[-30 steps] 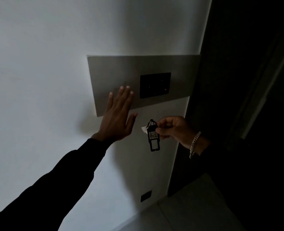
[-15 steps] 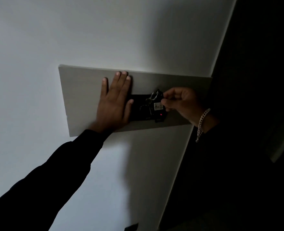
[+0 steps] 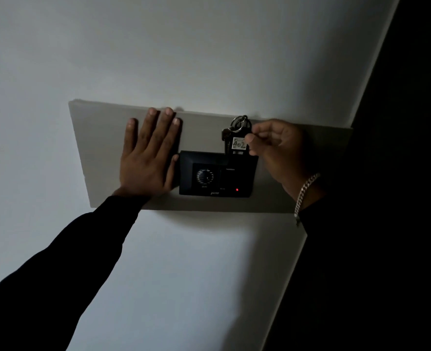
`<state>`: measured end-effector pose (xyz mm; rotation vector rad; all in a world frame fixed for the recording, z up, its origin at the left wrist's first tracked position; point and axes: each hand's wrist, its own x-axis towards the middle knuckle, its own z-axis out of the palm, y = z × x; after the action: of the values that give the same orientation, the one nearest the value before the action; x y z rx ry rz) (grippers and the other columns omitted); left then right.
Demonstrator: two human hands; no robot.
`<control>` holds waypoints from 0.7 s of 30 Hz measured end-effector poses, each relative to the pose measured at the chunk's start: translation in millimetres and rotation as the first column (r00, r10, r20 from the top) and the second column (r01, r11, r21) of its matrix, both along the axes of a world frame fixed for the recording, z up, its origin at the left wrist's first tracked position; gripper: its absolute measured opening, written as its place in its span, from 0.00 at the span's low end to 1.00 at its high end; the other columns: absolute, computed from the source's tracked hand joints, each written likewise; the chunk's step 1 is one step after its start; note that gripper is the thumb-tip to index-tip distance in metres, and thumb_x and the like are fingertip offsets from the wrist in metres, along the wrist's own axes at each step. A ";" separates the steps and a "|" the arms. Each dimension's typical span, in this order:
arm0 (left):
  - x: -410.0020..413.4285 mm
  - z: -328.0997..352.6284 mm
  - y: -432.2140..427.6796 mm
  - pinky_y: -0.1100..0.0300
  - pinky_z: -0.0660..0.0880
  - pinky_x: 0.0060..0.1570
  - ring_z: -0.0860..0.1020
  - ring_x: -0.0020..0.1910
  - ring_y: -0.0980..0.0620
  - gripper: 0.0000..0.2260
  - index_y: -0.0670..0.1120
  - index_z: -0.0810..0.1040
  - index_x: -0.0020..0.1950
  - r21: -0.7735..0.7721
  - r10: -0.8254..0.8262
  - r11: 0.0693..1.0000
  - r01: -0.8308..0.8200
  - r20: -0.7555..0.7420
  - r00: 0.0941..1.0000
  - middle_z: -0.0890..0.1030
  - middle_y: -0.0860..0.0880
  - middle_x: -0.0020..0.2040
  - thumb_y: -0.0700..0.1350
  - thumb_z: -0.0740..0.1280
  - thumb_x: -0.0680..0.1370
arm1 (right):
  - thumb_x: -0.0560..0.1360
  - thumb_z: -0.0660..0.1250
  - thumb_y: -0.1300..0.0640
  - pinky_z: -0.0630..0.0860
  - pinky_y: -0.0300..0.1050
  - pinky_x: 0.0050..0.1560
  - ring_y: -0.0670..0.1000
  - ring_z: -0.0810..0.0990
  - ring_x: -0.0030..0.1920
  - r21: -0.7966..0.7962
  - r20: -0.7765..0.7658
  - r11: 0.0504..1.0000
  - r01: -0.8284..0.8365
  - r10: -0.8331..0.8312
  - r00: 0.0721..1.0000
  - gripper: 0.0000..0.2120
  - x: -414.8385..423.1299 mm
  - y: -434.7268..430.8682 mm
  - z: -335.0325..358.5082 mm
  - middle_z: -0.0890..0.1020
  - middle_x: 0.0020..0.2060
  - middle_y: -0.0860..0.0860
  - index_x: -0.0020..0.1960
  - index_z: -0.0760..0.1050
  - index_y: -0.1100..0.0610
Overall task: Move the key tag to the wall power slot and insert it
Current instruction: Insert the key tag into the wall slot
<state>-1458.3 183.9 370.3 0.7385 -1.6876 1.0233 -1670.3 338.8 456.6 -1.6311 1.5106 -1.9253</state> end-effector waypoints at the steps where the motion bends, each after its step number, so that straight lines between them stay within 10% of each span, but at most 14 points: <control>1: 0.5 -0.5 -0.9 0.44 0.46 0.81 0.54 0.82 0.43 0.29 0.45 0.56 0.81 -0.011 0.004 1.000 -0.004 -0.003 1.000 0.58 0.45 0.82 0.52 0.53 0.81 | 0.72 0.69 0.68 0.76 0.30 0.29 0.41 0.77 0.26 0.006 0.004 1.000 -0.012 0.012 1.000 0.05 -3.0 -0.9 1.4 0.79 0.32 0.52 0.45 0.76 0.61; 14: -0.1 0.1 0.1 0.42 0.48 0.81 0.53 0.82 0.42 0.29 0.44 0.57 0.81 -0.034 0.041 0.999 -0.041 -0.011 0.999 0.57 0.45 0.82 0.52 0.51 0.81 | 0.67 0.75 0.64 0.73 0.37 0.35 0.48 0.74 0.32 -0.013 -0.312 0.997 0.080 -0.080 0.947 0.11 -13.1 -8.5 -18.6 0.81 0.38 0.59 0.49 0.80 0.63; 19: -0.3 0.6 1.1 0.43 0.47 0.81 0.52 0.82 0.43 0.29 0.44 0.57 0.81 -0.030 0.040 0.999 -0.040 -0.010 0.999 0.57 0.45 0.81 0.52 0.51 0.81 | 0.66 0.71 0.62 0.73 0.32 0.43 0.41 0.75 0.36 -0.122 -0.776 0.992 -0.024 -0.080 0.626 0.16 -8.4 -0.2 17.6 0.80 0.46 0.50 0.54 0.81 0.57; 21: -0.7 1.3 1.9 0.42 0.48 0.81 0.53 0.82 0.43 0.29 0.44 0.57 0.81 -0.032 0.040 0.999 -0.040 -0.010 0.999 0.58 0.44 0.81 0.52 0.51 0.80 | 0.67 0.70 0.61 0.78 0.45 0.49 0.50 0.79 0.44 -0.078 -0.890 0.997 -0.018 -0.061 0.453 0.14 -4.2 -2.8 31.1 0.82 0.49 0.54 0.52 0.82 0.58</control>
<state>-1458.9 185.8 371.6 0.7582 -1.6507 1.0706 -1674.5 336.0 487.7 -2.9483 1.7138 -1.0462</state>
